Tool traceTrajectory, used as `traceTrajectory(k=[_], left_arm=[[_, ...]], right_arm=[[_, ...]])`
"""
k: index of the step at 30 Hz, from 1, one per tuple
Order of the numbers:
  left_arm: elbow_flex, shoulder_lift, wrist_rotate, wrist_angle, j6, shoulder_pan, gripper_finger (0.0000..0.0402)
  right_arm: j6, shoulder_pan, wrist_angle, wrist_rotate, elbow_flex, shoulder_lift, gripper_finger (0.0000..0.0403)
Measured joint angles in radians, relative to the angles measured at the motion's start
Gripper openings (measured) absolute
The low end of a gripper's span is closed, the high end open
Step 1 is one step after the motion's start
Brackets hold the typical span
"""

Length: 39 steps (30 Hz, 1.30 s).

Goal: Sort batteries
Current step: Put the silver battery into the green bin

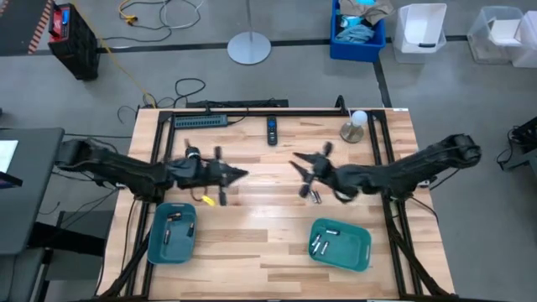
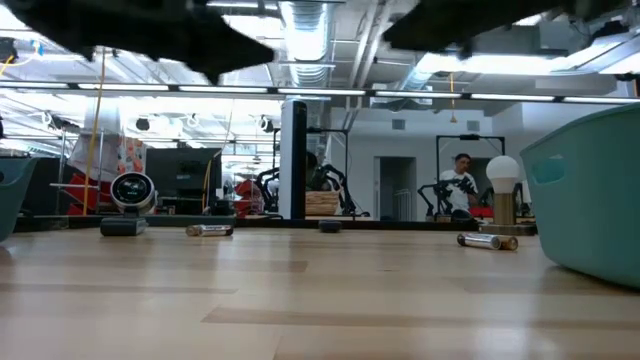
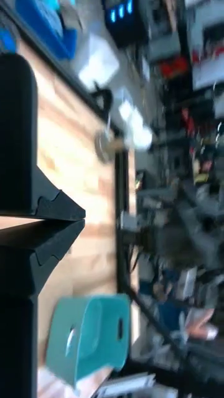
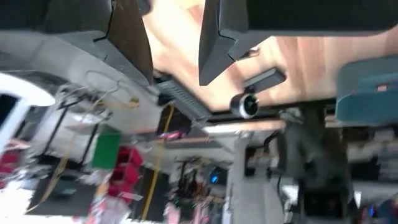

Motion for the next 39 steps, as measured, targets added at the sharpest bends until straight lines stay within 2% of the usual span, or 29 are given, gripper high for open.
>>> traceTrajectory(k=[5,10,14,18,24,29,34,39], left_arm=[[-0.068,-0.187,-0.041,-0.208,-0.087,0.053,0.0004],[-0.084,-0.216,-0.057,-0.36,-0.162,0.118,0.002],[-0.083,-0.199,-0.063,-0.404,-0.216,0.167,0.0044],[-0.084,-0.2,-0.062,-0.398,-0.216,0.175,0.0068],[-0.083,-0.334,-0.079,-0.398,-0.173,0.175,0.0082],[-0.082,-0.459,-0.09,-0.469,-0.165,0.175,0.0082],[-0.083,-0.536,-0.103,-0.535,-0.159,0.175,0.0082],[-0.082,-0.595,-0.105,-0.591,-0.158,0.176,0.0082]], right_arm=[[0.042,-0.103,-0.018,-0.146,0.126,0.196,0.0146],[0.048,-0.179,-0.077,-0.316,0.289,0.376,0.0146],[0.018,-0.203,-0.124,-0.352,0.403,0.47,0.0146],[0.009,-0.223,-0.24,-0.488,0.499,0.524,0.0146],[-0.054,-0.249,-0.436,-0.665,0.66,0.647,0.0146],[-0.129,-0.265,-0.532,-0.753,0.808,0.767,0.0146],[-0.195,-0.291,-0.702,-0.822,0.977,0.897,0.0146],[-0.237,-0.309,-0.866,-0.827,1.157,1.023,0.0152]])
